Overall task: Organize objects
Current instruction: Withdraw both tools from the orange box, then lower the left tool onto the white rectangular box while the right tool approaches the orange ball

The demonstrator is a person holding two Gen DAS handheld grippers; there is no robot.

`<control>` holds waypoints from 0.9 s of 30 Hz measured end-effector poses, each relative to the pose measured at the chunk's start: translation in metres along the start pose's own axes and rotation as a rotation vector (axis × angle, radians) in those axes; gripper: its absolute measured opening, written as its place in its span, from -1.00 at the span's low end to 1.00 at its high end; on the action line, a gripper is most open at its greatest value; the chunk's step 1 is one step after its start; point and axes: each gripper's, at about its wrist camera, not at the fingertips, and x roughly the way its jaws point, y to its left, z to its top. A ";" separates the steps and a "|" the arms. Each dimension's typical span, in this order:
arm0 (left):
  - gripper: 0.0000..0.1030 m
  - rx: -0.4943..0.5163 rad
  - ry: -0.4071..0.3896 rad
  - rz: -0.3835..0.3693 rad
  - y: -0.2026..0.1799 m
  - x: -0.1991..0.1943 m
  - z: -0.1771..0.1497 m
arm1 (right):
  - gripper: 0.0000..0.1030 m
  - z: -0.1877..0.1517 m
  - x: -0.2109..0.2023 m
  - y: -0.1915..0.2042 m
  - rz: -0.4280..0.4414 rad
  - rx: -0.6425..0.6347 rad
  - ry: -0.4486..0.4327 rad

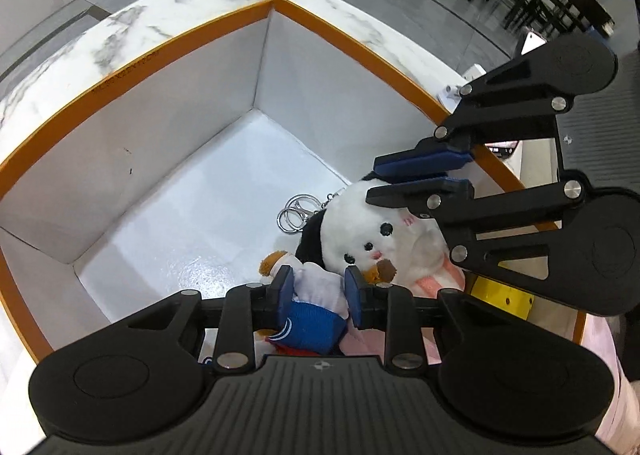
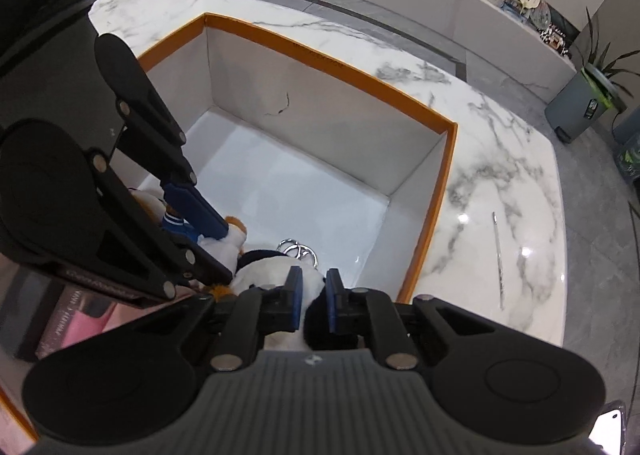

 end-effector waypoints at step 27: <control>0.31 0.155 -0.146 0.400 0.038 -0.134 -0.111 | -0.26 0.095 -0.064 0.105 0.223 -0.131 -0.186</control>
